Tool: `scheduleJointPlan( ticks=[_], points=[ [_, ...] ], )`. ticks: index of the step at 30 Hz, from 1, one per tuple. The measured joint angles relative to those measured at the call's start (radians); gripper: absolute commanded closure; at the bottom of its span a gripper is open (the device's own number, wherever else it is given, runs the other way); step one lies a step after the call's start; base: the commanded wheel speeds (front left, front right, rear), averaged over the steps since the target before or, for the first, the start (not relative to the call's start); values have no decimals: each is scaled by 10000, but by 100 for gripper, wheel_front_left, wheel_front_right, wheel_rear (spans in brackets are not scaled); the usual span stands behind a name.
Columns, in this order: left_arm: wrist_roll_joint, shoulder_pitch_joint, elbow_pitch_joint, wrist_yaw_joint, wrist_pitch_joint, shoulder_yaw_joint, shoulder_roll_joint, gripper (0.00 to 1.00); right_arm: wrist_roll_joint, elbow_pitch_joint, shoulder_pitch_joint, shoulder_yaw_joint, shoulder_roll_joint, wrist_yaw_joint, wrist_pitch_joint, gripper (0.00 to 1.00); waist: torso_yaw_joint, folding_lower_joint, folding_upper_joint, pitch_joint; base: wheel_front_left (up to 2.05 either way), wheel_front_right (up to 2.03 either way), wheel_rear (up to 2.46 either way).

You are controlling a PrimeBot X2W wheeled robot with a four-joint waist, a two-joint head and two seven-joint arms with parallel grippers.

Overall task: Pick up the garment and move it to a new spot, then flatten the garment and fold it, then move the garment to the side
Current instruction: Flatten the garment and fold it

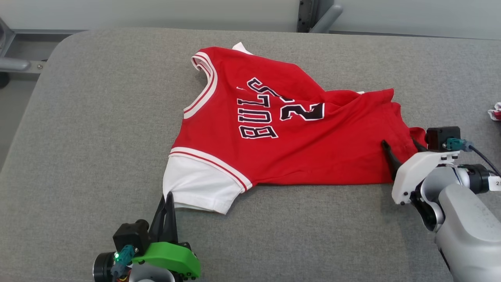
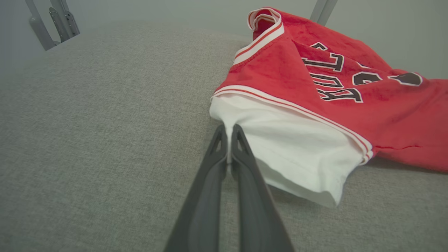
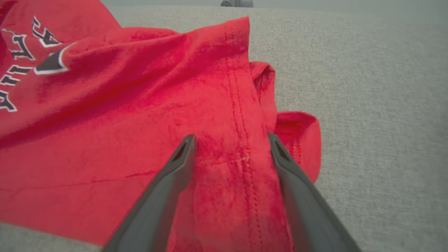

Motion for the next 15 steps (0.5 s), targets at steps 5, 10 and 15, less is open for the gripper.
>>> scheduleJointPlan(
  ticks=[5, 10, 15],
  points=[
    [71, 35, 12, -42, 0, 25, -21, 100, -529, -629, 535, -169, -96, 0, 424, 0, -90, 0, 0, -114, 0, 0, 0],
    [121, 68, 25, -56, 0, 50, -13, 100, -913, -1402, 1073, -504, 173, 0, 911, 55, -223, 0, 0, -253, 0, 0, 0],
    [136, 72, 81, -90, 0, 31, -19, 100, -1108, -1975, 1464, -675, 355, 0, 1254, 100, -306, 0, 0, -386, 0, 0, 0]
  ],
)
